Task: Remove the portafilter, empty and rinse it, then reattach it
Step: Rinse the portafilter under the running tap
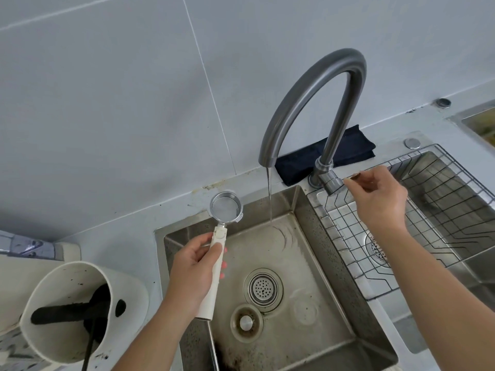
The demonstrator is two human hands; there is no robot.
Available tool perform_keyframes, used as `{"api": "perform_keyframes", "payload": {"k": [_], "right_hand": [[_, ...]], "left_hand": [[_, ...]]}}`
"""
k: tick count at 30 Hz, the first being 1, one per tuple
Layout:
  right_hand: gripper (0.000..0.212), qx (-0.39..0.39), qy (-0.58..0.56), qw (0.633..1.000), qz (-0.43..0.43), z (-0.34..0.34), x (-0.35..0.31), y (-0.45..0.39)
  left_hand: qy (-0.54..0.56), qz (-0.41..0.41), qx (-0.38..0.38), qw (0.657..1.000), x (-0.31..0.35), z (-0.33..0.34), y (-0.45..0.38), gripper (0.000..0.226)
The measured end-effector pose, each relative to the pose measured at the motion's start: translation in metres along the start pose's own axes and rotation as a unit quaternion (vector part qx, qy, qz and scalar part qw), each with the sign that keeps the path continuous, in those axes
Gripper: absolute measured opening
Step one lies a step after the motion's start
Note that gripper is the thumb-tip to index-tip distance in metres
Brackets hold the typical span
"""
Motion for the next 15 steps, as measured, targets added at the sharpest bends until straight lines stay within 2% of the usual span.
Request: {"api": "perform_keyframes", "payload": {"k": [15], "right_hand": [[0.016, -0.016, 0.027, 0.999, -0.017, 0.003, -0.011, -0.012]], "left_hand": [[0.078, -0.025, -0.012, 0.997, 0.002, 0.007, 0.003, 0.021]]}}
Point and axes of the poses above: each hand's wrist, its own y-axis away from the middle knuckle, its own z-axis out of the palm, x = y × z, the point moved 5 cm from there along -y, towards the middle knuckle, and after that the axes turned 11 degrees about -x, right-handed, at the moved point
